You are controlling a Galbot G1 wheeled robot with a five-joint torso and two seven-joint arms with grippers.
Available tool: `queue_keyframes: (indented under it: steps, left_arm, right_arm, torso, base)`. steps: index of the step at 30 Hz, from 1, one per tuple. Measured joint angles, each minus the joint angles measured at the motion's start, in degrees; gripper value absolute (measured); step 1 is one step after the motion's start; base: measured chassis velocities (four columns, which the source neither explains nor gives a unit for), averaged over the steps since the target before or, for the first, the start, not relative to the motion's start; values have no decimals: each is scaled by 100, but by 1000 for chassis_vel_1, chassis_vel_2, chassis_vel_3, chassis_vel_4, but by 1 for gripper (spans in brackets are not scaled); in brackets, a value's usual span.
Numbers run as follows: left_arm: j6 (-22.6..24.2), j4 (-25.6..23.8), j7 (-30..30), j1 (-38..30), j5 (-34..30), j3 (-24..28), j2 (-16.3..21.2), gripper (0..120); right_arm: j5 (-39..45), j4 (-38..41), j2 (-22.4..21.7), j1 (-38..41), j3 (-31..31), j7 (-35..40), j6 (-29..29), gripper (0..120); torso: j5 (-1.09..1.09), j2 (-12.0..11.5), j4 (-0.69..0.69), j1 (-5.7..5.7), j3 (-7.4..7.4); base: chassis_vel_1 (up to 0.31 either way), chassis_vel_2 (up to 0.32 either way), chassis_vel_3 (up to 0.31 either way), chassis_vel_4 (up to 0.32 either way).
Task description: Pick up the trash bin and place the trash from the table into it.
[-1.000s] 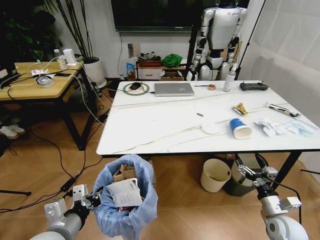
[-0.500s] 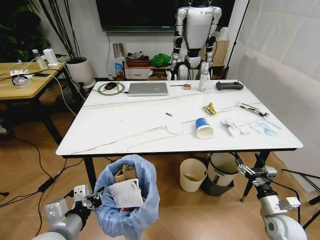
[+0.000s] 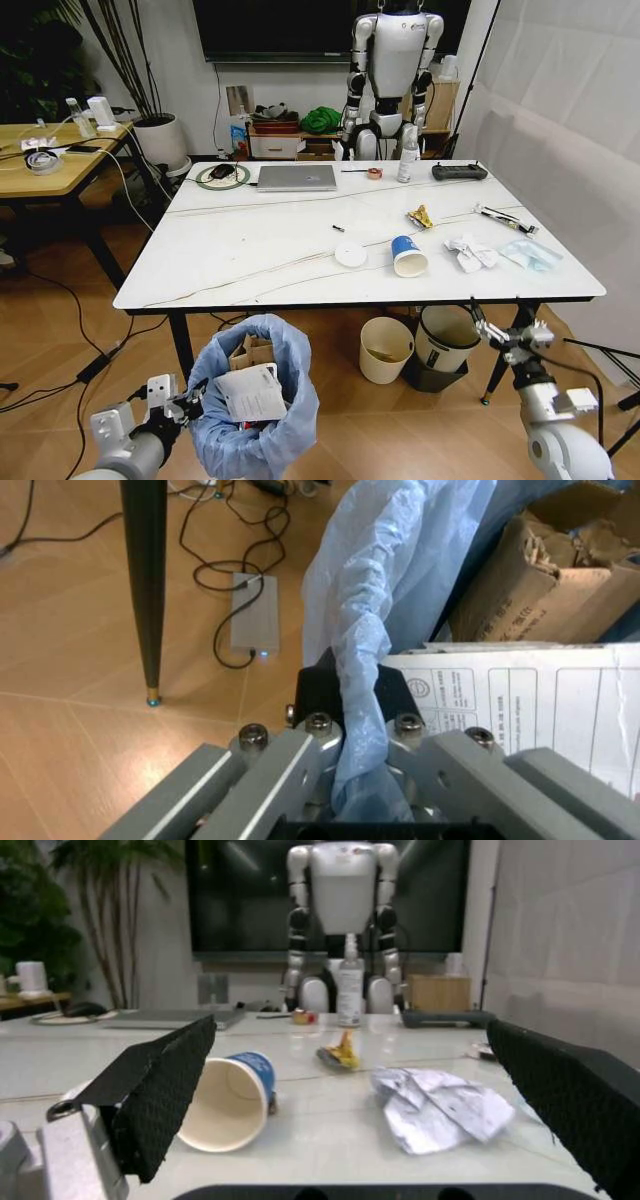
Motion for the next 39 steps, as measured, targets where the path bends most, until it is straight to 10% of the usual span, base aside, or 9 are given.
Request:
queue_keyframes:
  steps: [11, 28, 39]
  left_arm:
    - [-6, -310, 2, 486, -16, -333, 12, 0]
    - [-17, -397, -18, 565, 90, -461, -177, 0]
    - [-17, -359, -23, 520, 109, -445, -182, 0]
  right_arm:
    - [1397, 41, -1379, 1031, -1007, -234, -1745, 100]
    - [1264, -1662, -1293, 2714, -2156, -85, -2241, 100]
    - [1324, -2173, -1151, 3137, -2486, -141, -2214, 59]
  torso:
    - [1, 0, 0, 0, 0]
    - [-1, 0, -2, 0, 0]
    - [0, 0, -1, 0, 0]
  base:
    - [0, 0, 0, 0]
    - [0, 0, 0, 0]
    - [0, 0, 0, 0]
